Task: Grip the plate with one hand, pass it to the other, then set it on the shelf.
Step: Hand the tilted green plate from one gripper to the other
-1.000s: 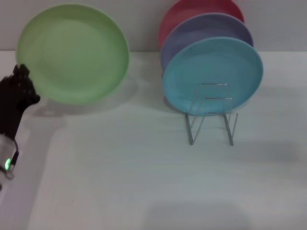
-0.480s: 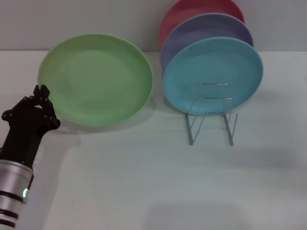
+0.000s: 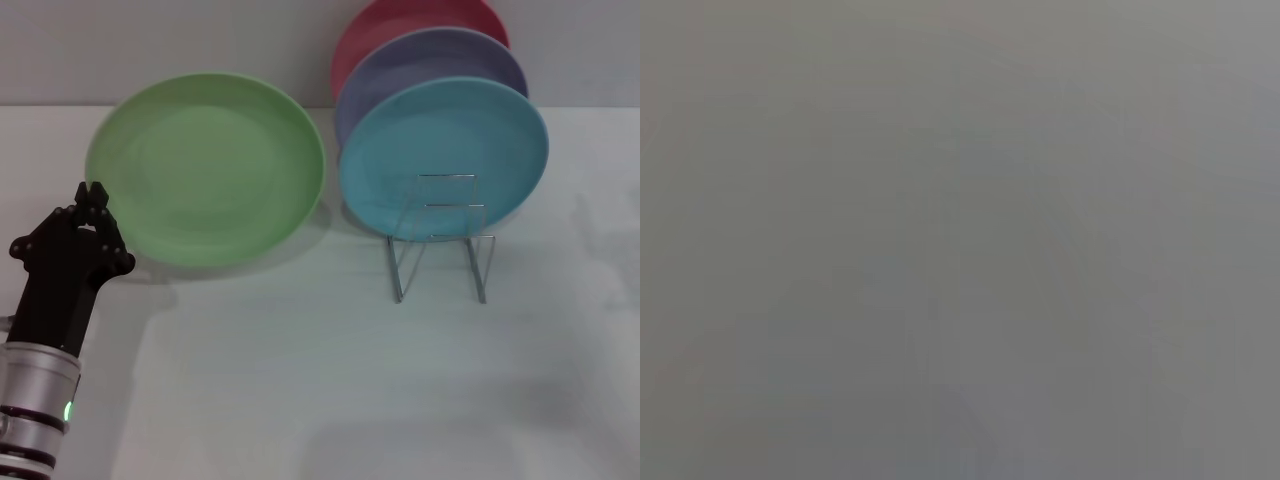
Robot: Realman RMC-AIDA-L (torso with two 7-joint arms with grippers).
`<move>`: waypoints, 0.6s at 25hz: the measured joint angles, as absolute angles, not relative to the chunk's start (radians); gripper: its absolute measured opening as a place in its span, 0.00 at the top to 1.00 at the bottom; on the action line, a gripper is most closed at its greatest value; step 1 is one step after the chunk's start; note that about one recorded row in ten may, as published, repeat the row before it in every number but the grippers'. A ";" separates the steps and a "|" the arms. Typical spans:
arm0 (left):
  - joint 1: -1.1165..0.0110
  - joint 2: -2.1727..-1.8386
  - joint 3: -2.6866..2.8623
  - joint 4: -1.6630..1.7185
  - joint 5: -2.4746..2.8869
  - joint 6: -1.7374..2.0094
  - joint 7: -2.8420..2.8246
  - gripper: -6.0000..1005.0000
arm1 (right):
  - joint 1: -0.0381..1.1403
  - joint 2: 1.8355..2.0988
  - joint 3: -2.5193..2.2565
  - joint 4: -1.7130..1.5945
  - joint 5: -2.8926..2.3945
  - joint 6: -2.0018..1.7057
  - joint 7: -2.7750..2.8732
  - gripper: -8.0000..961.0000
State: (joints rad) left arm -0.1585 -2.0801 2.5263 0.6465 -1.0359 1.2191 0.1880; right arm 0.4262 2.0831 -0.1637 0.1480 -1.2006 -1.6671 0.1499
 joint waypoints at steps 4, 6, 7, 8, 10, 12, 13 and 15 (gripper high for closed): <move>-0.146 -2.080 2.527 0.651 -1.051 1.230 0.206 0.97 | 0.424 2.083 -0.172 0.279 -1.236 -1.684 0.044 0.24; -0.141 -2.080 2.528 0.655 -1.057 1.230 0.211 0.97 | 0.428 2.083 -0.172 0.334 -1.261 -1.683 0.001 0.24; -0.139 -2.080 2.529 0.657 -1.057 1.230 0.212 0.97 | 0.432 2.083 -0.172 0.366 -1.274 -1.681 -0.026 0.24; -0.138 -2.080 2.530 0.658 -1.057 1.230 0.217 0.97 | 0.437 2.083 -0.172 0.400 -1.283 -1.680 -0.056 0.24; -0.137 -2.080 2.536 0.660 -1.058 1.230 0.236 0.97 | 0.444 2.083 -0.171 0.462 -1.304 -1.680 -0.114 0.24; -0.137 -2.080 2.546 0.660 -1.058 1.230 0.255 0.97 | 0.447 2.082 -0.168 0.512 -1.334 -1.682 -0.157 0.24; -0.136 -2.080 2.551 0.660 -1.058 1.231 0.260 0.97 | 0.447 2.081 -0.166 0.529 -1.348 -1.682 -0.171 0.24; -0.135 -2.080 2.554 0.659 -1.058 1.232 0.269 0.96 | 0.447 2.081 -0.162 0.561 -1.373 -1.680 -0.196 0.24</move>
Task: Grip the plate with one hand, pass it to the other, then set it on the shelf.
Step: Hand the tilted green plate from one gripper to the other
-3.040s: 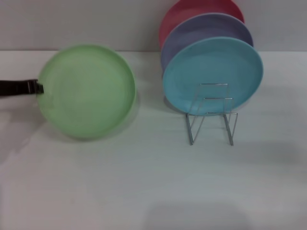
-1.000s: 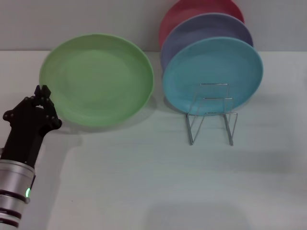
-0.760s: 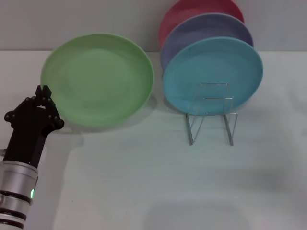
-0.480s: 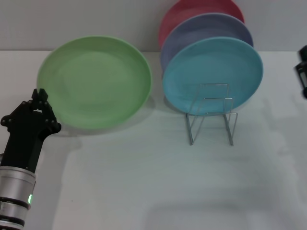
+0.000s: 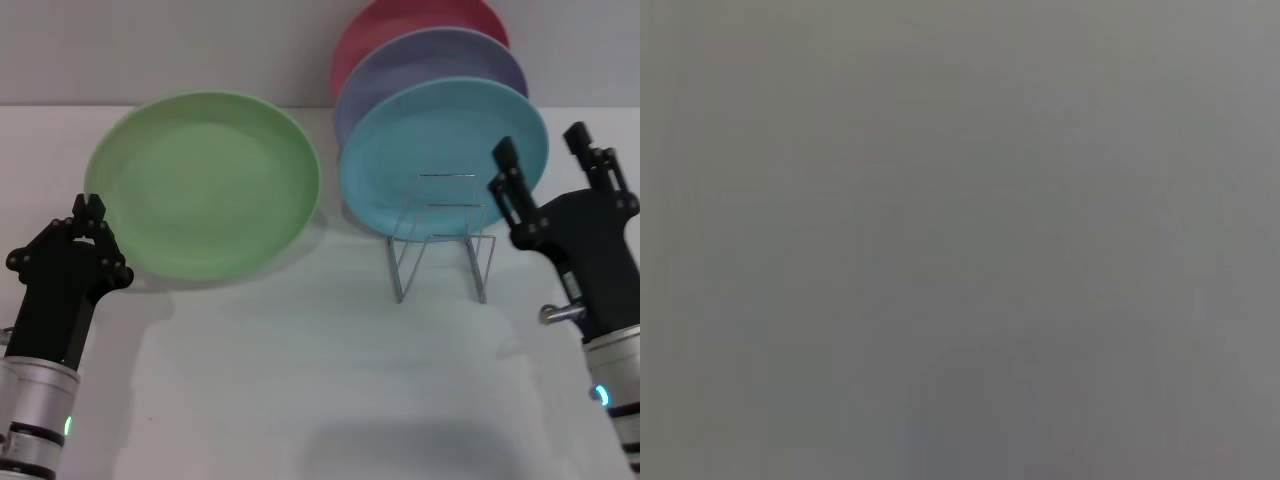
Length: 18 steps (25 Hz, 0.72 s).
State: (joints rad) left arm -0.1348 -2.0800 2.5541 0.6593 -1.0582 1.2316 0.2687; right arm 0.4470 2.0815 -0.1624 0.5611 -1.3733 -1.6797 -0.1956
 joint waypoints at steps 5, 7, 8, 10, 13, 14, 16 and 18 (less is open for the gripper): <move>-0.127 -2.080 2.559 0.659 -1.058 1.249 0.311 0.96 | 0.450 2.084 -0.162 0.623 -1.391 -1.663 -0.249 0.24; -0.122 -2.080 2.560 0.660 -1.055 1.255 0.321 0.96 | 0.458 2.085 -0.159 0.644 -1.391 -1.642 -0.265 0.24; -0.120 -2.080 2.560 0.660 -1.053 1.256 0.325 0.96 | 0.463 2.086 -0.158 0.654 -1.391 -1.630 -0.271 0.24; -0.117 -2.080 2.561 0.662 -1.053 1.257 0.330 0.96 | 0.476 2.087 -0.155 0.674 -1.391 -1.597 -0.290 0.24; -0.117 -2.080 2.566 0.663 -1.054 1.257 0.336 0.96 | 0.492 2.088 -0.137 0.708 -1.393 -1.552 -0.315 0.24; -0.117 -2.080 2.569 0.665 -1.056 1.257 0.345 0.96 | 0.497 2.088 -0.131 0.720 -1.394 -1.538 -0.322 0.24; -0.116 -2.080 2.570 0.669 -1.057 1.257 0.353 0.96 | 0.504 2.088 -0.120 0.735 -1.403 -1.508 -0.340 0.24; -0.115 -2.080 2.571 0.680 -1.059 1.248 0.375 0.97 | 0.508 2.088 -0.091 0.747 -1.425 -1.465 -0.359 0.24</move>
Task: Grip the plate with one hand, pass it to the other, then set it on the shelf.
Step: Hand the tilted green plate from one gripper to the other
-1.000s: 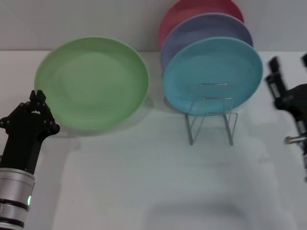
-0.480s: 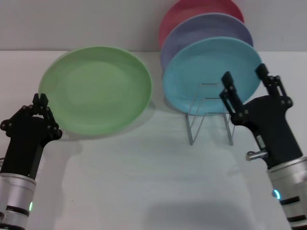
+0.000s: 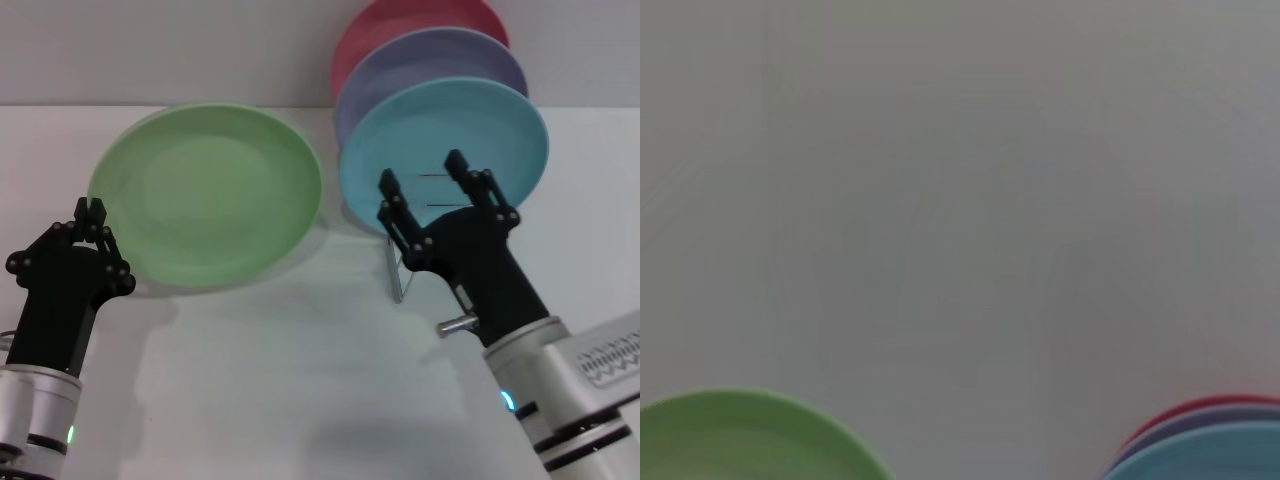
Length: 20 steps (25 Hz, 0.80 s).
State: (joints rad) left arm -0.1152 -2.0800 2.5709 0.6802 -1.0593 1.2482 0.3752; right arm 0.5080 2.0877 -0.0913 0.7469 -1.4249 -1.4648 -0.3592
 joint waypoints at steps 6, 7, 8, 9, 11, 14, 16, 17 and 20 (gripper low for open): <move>-0.113 -2.080 2.578 0.704 -1.085 1.234 0.414 0.96 | 0.512 2.088 0.010 0.761 -1.490 -1.324 -0.368 0.24; -0.113 -2.080 2.579 0.706 -1.085 1.233 0.416 0.96 | 0.512 2.088 0.029 0.763 -1.504 -1.292 -0.369 0.24; -0.113 -2.080 2.580 0.707 -1.085 1.233 0.416 0.97 | 0.513 2.088 0.052 0.763 -1.518 -1.261 -0.374 0.24; -0.113 -2.080 2.580 0.709 -1.086 1.232 0.416 0.97 | 0.513 2.088 0.072 0.763 -1.530 -1.236 -0.378 0.24; -0.113 -2.080 2.581 0.711 -1.086 1.230 0.417 0.96 | 0.513 2.088 0.103 0.764 -1.552 -1.200 -0.386 0.24; -0.114 -2.080 2.581 0.712 -1.086 1.226 0.417 0.96 | 0.515 2.088 0.142 0.768 -1.586 -1.157 -0.390 0.24; -0.117 -2.080 2.581 0.713 -1.089 1.223 0.417 0.96 | 0.517 2.088 0.158 0.768 -1.601 -1.137 -0.392 0.24; -0.119 -2.080 2.581 0.713 -1.094 1.222 0.418 0.96 | 0.519 2.088 0.167 0.768 -1.605 -1.127 -0.392 0.24; -0.123 -2.080 2.581 0.727 -1.119 1.212 0.447 0.96 | 0.529 2.088 0.187 0.768 -1.608 -1.088 -0.392 0.24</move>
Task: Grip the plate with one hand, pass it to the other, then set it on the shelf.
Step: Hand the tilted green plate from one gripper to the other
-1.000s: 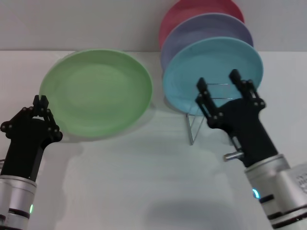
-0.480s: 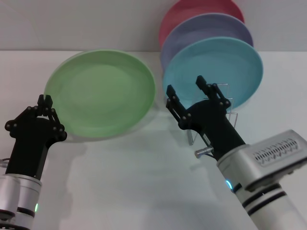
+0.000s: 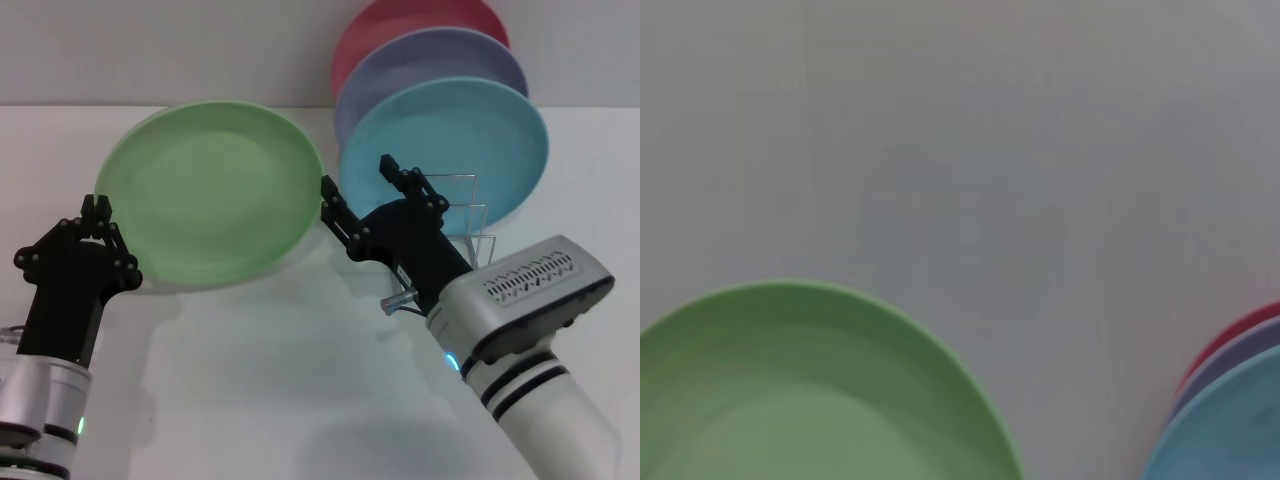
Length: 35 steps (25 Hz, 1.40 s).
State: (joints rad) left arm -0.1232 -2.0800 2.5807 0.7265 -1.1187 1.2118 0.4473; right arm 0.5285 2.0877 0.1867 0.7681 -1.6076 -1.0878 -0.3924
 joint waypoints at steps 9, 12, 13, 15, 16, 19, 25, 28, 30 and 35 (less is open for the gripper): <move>-0.124 -2.080 2.582 0.756 -1.141 1.196 0.510 0.97 | 0.558 2.088 0.214 0.769 -1.616 -1.019 -0.394 0.24; -0.122 -2.080 2.583 0.761 -1.141 1.197 0.510 0.97 | 0.567 2.088 0.223 0.768 -1.616 -0.999 -0.394 0.24; -0.122 -2.080 2.583 0.763 -1.141 1.198 0.510 0.97 | 0.569 2.088 0.226 0.767 -1.616 -0.994 -0.394 0.24; -0.120 -2.080 2.583 0.765 -1.141 1.201 0.510 0.97 | 0.573 2.088 0.230 0.765 -1.617 -0.990 -0.394 0.24; -0.119 -2.080 2.583 0.765 -1.141 1.203 0.511 0.97 | 0.575 2.088 0.232 0.764 -1.617 -0.988 -0.394 0.24; -0.117 -2.080 2.585 0.767 -1.140 1.205 0.511 0.96 | 0.582 2.088 0.233 0.762 -1.617 -0.985 -0.394 0.24; -0.120 -2.080 2.586 0.767 -1.133 1.205 0.513 0.96 | 0.599 2.088 0.244 0.756 -1.618 -0.962 -0.398 0.24; -0.120 -2.080 2.586 0.767 -1.133 1.205 0.520 0.96 | 0.602 2.090 0.252 0.755 -1.618 -0.954 -0.416 0.24; -0.120 -2.080 2.586 0.771 -1.132 1.205 0.521 0.97 | 0.603 2.090 0.254 0.755 -1.618 -0.948 -0.420 0.24; -0.120 -2.079 2.586 0.776 -1.132 1.204 0.522 0.97 | 0.604 2.091 0.256 0.755 -1.618 -0.934 -0.421 0.25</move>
State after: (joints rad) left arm -0.1198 -2.0788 2.5863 0.7761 -1.1321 1.2042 0.5215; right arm 0.6043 2.0907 0.2558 0.7548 -1.6184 -0.9340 -0.4210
